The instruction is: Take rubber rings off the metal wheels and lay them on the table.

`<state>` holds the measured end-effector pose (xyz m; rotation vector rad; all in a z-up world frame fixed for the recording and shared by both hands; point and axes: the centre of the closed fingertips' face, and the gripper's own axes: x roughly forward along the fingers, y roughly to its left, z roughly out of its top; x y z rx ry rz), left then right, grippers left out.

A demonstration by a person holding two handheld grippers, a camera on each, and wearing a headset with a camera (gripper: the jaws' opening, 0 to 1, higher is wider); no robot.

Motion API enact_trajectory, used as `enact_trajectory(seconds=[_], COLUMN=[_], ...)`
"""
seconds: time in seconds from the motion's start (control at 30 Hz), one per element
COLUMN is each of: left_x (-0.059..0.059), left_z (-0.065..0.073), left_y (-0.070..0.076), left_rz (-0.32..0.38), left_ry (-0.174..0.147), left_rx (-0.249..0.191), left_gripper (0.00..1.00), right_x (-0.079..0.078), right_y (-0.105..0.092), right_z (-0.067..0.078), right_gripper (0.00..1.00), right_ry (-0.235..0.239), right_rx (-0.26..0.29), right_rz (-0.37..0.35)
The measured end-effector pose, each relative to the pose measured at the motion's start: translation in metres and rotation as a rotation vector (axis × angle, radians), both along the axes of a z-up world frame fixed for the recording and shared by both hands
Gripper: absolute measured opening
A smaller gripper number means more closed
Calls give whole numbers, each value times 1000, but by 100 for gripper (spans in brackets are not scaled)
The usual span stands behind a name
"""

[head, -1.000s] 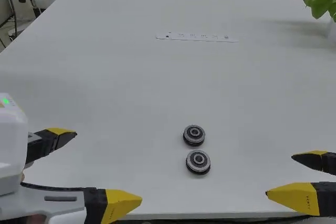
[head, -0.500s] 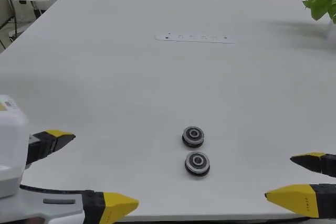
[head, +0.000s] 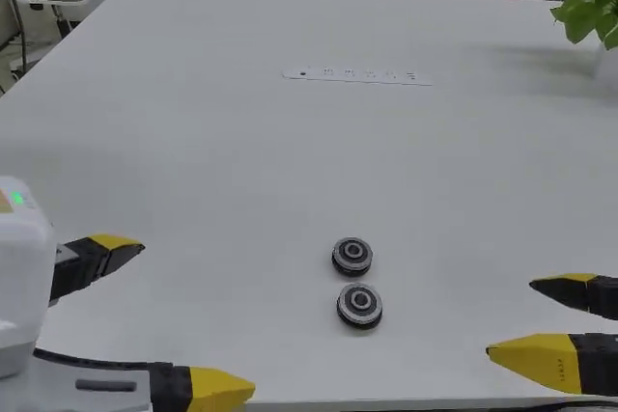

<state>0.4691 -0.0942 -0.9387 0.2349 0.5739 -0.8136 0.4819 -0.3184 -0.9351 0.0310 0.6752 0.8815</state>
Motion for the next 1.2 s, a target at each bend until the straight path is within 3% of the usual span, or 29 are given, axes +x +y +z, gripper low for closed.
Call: enact_trajectory(seconds=[0.07, 0.13, 0.27, 0.5, 0.57, 0.73, 0.8, 0.97, 1.03, 1.07, 1.13, 1.2], left_x=[-1, 0, 7, 17, 22, 30, 36, 48, 51, 58, 65, 69], left_z=[5, 13, 25, 38, 44, 53, 59, 79, 89, 95, 100, 102], left_y=[-3, -8, -11, -21, -25, -40, -48, -71, -84, -89, -96, -100], left_rz=[-17, -31, -26, -76, -98, -172, -182, -236, -249, -244, -240, -249], left_ry=[-16, -27, -44, -71, -93, -126, -146, -199, -236, -281, -320, -338], left_rx=[-10, -52, -96, -91, -79, -83, -81, -101, -116, -137, -165, -182], left_gripper=[99, 100, 100, 99, 99, 98, 97, 96, 95, 91, 85, 82], right_x=[-1, -5, -5, 17, 26, 38, 43, 57, 62, 64, 70, 75], right_y=[1, 3, 6, 19, 25, 42, 48, 61, 66, 70, 75, 77], right_z=[0, -2, 4, 42, 51, 62, 64, 73, 75, 77, 75, 69], right_gripper=[77, 76, 78, 76, 75, 74, 72, 69, 67, 66, 62, 57], right_ry=[-13, 1, -11, -117, -152, -196, -221, -261, -281, -293, -317, -316], right_rx=[-24, -48, -60, -7, 0, 3, -21, -17, -20, -19, -21, -33], right_rz=[19, 53, 73, 94, 99, 158, 190, 227, 249, 263, 293, 320])
